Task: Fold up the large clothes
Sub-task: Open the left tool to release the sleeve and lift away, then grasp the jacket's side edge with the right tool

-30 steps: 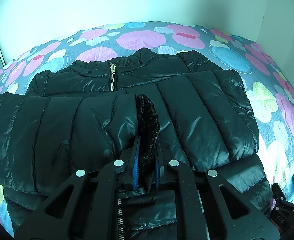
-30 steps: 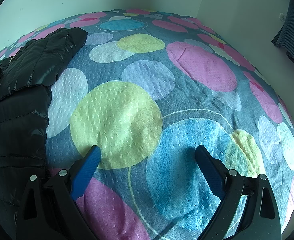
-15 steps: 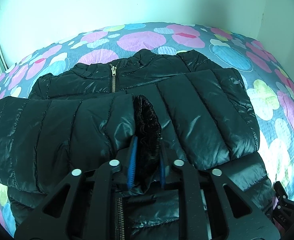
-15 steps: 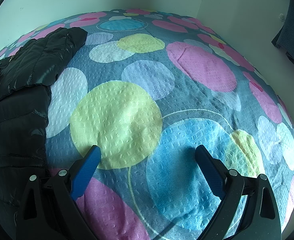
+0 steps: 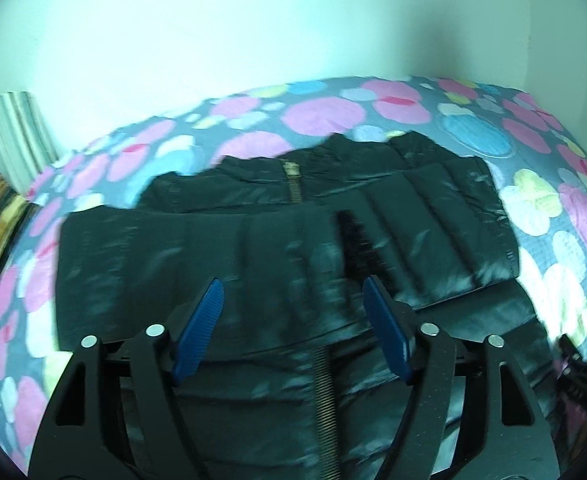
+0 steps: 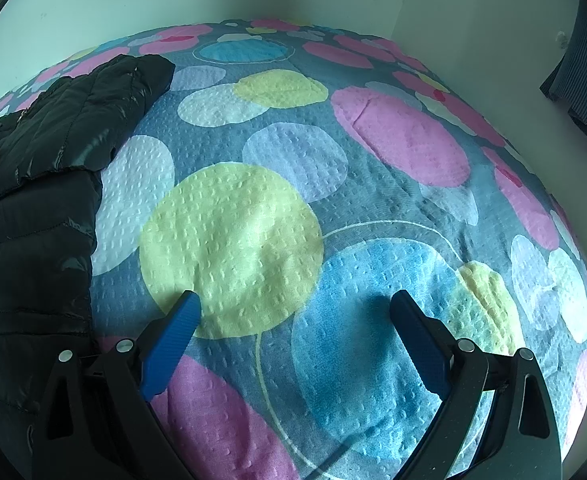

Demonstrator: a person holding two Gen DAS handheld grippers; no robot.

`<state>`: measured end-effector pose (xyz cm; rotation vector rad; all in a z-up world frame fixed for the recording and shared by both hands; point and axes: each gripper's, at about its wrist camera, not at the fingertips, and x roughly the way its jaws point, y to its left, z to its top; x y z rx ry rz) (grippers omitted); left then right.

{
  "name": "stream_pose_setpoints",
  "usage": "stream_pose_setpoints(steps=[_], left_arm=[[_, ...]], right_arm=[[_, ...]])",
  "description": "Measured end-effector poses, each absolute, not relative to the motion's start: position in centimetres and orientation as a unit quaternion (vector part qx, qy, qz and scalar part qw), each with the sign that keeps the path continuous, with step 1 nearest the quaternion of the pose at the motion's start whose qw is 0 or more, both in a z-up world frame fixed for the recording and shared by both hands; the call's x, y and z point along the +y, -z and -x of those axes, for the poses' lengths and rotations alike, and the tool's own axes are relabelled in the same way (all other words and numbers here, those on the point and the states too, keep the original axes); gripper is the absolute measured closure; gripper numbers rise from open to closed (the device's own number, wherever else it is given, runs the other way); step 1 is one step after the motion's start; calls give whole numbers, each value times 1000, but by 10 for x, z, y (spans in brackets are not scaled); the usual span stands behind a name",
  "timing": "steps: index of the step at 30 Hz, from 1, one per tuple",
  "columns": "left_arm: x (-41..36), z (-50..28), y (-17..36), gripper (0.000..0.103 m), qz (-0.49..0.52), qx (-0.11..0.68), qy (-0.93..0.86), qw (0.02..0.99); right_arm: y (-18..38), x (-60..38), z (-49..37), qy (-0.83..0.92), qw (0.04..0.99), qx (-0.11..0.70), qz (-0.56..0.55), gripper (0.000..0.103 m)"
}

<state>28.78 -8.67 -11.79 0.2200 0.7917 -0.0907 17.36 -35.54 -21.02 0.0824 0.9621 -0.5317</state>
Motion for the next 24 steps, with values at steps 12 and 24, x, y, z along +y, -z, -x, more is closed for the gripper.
stream_pose_setpoints(steps=[12,24], left_arm=[[30,-256,113,27,-87,385,-59,917],[123,-239,134,27,-42,410,-137,901]], right_arm=[[205,-350,-173,260,852,453,-27,9],[134,-285,-194,219,894,391,20,9]])
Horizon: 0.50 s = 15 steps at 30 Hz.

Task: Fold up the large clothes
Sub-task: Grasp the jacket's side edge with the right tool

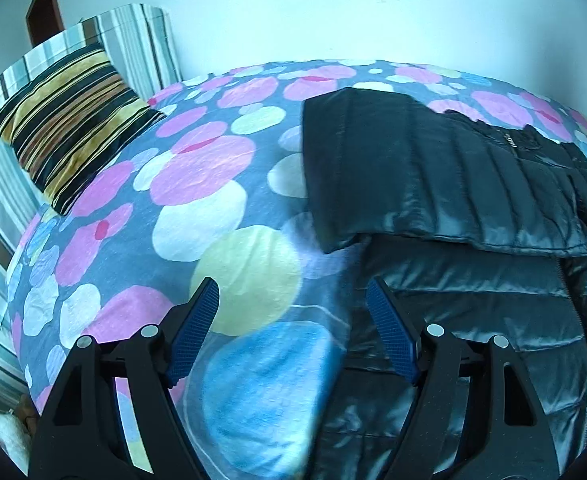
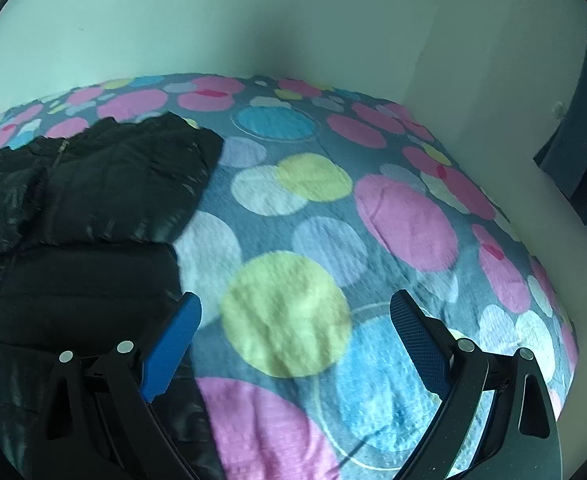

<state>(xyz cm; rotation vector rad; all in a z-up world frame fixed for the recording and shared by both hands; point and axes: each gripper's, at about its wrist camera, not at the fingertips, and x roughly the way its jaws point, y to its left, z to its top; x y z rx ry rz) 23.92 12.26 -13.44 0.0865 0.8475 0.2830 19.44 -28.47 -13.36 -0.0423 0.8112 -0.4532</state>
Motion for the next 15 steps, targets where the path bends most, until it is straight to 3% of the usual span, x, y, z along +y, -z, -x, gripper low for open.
stream_pose_setpoints(steps=[15], left_arm=[[168,-263,149,23,-32,413,-176,893]], right_arm=[[128,-149,-321,53,918,391,27,9]])
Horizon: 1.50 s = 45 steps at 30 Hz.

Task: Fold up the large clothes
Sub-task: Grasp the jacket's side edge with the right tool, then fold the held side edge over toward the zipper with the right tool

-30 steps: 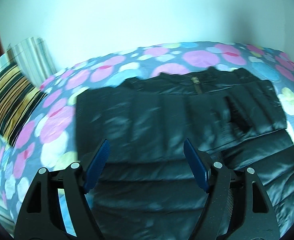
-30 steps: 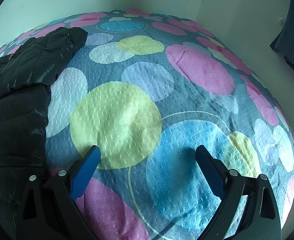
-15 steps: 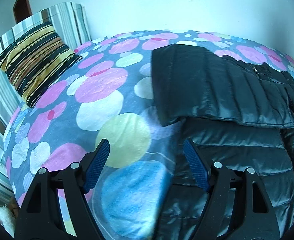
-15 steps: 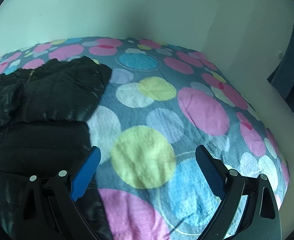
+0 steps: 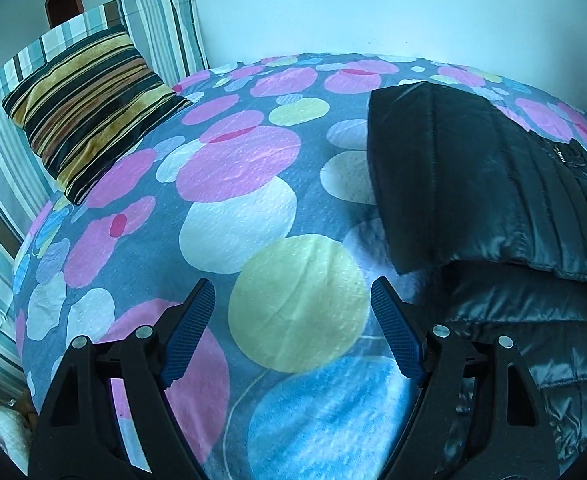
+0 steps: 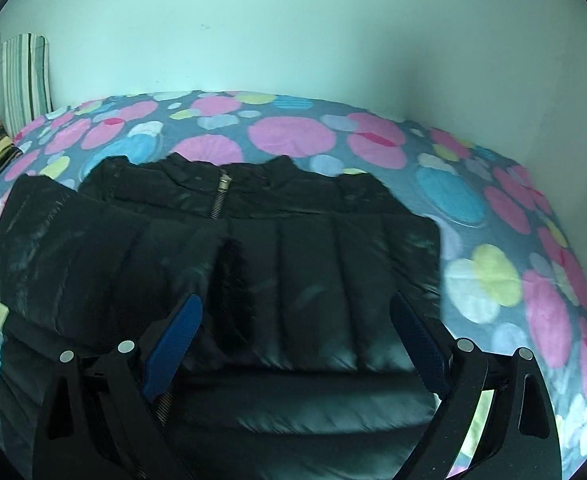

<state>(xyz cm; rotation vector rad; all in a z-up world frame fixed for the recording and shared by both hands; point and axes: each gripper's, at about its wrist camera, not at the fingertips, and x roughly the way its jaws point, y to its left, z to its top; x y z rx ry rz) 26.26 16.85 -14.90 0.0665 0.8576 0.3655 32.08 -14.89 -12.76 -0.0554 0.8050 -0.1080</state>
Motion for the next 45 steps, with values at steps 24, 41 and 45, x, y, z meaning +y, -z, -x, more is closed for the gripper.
stream_pose_setpoints(steps=[24,41,45], left_arm=[[145,-315,135,23,-36,391,-132,910],[85,-375,181,21,-132,434,-108,885],[79,-378,187,21,-153,433,-114,881]], right_arm=[[117,-187,-346,70,916,394,5,83],[196,-233,-357,89,875,476,9,79],[198,-237,-359,84,875,476,-6,79]])
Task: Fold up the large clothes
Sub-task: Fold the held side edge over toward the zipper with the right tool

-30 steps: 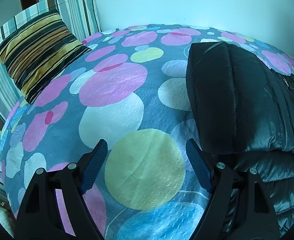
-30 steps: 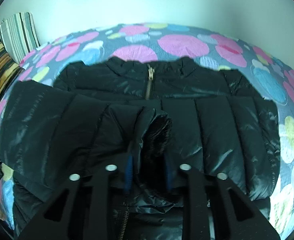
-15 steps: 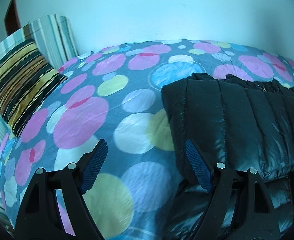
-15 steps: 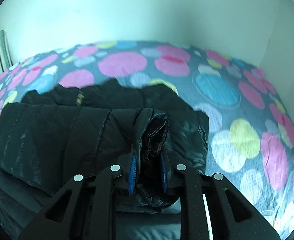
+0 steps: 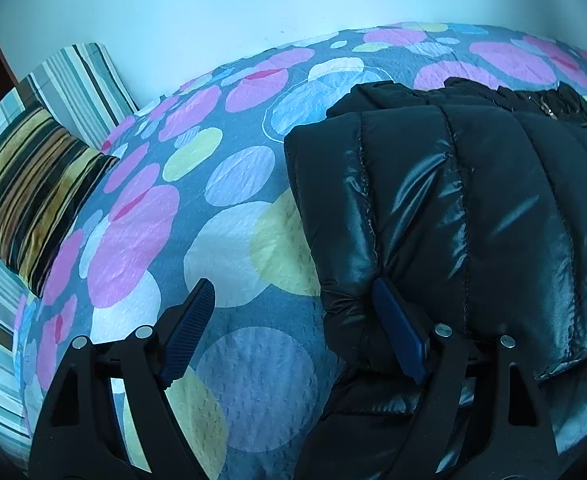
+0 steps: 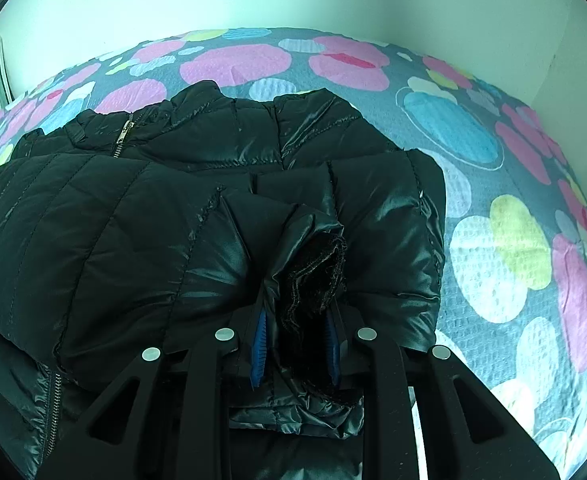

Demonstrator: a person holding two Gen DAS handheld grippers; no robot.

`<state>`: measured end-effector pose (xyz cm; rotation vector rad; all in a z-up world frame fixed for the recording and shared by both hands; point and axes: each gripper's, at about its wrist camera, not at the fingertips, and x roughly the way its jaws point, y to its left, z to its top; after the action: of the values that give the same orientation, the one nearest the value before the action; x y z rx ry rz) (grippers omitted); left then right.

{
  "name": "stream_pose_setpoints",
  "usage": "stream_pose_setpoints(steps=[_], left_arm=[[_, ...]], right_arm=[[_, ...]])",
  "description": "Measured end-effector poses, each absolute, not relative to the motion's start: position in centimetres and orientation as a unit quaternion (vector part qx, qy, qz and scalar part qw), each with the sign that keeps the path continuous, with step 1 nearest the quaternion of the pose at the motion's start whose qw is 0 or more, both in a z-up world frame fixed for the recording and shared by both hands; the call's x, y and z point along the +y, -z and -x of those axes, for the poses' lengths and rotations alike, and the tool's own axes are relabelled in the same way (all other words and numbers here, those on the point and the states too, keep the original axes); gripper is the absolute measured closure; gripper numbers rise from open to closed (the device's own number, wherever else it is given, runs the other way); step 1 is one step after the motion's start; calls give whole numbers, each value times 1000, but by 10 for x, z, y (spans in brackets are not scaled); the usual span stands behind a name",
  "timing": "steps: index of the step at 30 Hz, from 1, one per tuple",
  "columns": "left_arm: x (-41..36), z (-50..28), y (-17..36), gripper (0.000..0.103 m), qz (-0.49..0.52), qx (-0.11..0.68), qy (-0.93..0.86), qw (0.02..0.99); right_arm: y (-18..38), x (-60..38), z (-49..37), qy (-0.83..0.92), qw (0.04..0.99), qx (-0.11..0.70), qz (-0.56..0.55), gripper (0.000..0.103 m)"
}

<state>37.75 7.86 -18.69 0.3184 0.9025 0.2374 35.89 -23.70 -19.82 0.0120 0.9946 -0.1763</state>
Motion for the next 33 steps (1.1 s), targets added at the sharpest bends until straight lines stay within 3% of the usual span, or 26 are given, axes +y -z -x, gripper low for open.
stream_pose_setpoints(steps=[14,23,33], left_arm=[[81,-370,135,22,-110,397,-105,905],[71,-398,176,20,-134,433,-89,887],[71,-399,184,20,-131,435,-91,886]], right_arm=[[190,-232,-353,89,880,466,2,75],[194,-234,-355,87,879,469,2,74],[196,-233,-355,89,881,465,5,74]])
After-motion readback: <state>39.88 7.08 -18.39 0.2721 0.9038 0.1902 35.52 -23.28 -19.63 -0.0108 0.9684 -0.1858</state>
